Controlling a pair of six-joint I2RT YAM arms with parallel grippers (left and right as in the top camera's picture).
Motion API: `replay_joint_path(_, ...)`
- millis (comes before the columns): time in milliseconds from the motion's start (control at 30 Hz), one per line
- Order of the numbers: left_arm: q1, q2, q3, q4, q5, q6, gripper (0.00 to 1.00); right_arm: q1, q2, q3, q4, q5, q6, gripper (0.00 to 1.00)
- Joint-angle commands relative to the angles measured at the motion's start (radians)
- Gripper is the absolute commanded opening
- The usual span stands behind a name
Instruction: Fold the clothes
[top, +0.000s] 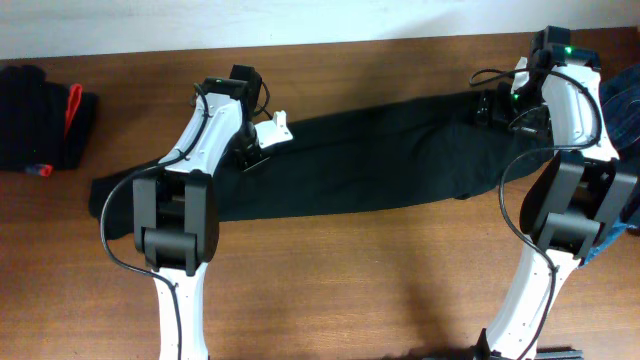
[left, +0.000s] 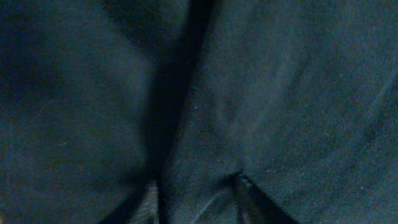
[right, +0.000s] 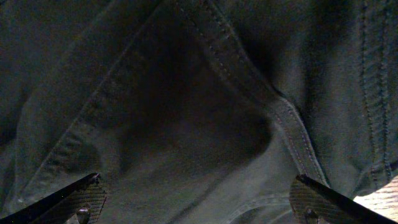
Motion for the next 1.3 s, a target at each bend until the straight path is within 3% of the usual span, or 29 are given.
replay_joint_path(0,0.003,0.01,-0.016,0.003,0.017,0.02,0.24,0.0,-0.011,-0.006,0.003,0.02,0.0,0.99)
replay_joint_path(33,0.003,0.01,-0.015,0.004,0.013,0.02,0.12,0.0,-0.011,-0.006,0.003,0.02,0.0,0.99)
replay_joint_path(100,0.003,0.01,-0.006,0.004,-0.019,0.02,0.01,0.0,-0.011,-0.006,0.003,0.02,0.0,0.99)
replay_joint_path(800,0.003,0.008,0.174,-0.105,-0.061,-0.023,0.01,0.0,-0.011,-0.006,0.037,0.047,0.001,0.99)
replay_joint_path(1267,0.08,0.008,0.176,-0.068,-0.061,-0.07,0.0,-0.001,0.037,-0.006,0.111,0.046,-0.023,0.99)
